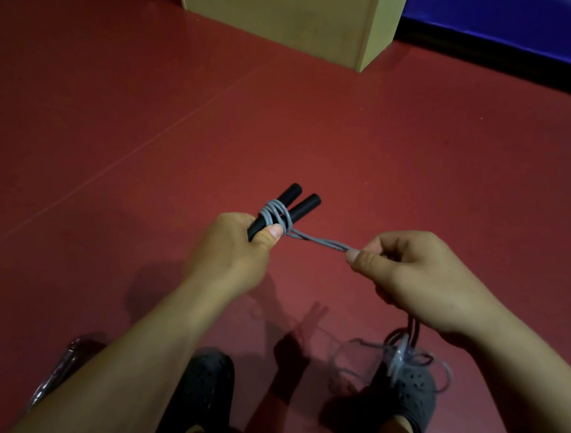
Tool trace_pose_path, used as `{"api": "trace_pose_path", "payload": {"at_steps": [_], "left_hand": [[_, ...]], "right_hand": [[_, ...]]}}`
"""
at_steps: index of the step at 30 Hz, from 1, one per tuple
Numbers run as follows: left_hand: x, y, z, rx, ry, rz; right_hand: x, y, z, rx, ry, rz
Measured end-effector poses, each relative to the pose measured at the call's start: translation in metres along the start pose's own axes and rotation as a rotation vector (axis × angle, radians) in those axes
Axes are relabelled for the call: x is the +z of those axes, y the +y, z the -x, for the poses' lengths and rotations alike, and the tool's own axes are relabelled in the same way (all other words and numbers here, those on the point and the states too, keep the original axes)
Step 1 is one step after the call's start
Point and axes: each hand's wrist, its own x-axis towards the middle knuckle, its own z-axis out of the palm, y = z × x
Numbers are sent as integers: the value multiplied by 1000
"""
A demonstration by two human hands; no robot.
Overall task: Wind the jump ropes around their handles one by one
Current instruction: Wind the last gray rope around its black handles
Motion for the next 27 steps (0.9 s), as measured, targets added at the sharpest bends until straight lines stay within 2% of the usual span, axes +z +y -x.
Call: {"api": "trace_pose_path", "payload": {"at_steps": [3, 6, 9, 14, 19, 27], "left_hand": [[-1, -2, 1, 14, -15, -83], [3, -4, 2, 12, -112, -193], [6, -5, 3, 45, -269, -214], [9, 7, 14, 117, -582, -81], [4, 17, 24, 134, -779, 82], [-10, 28, 30, 200, -950, 261]], "right_hand": [[-2, -3, 3, -72, -33, -15], [-1, -1, 4, -173, -14, 51], [0, 2, 2, -236, 86, 100], [-4, 2, 0, -269, 265, 80], [-6, 5, -3, -214, 261, 41], [-22, 2, -5, 33, 90, -439]]}}
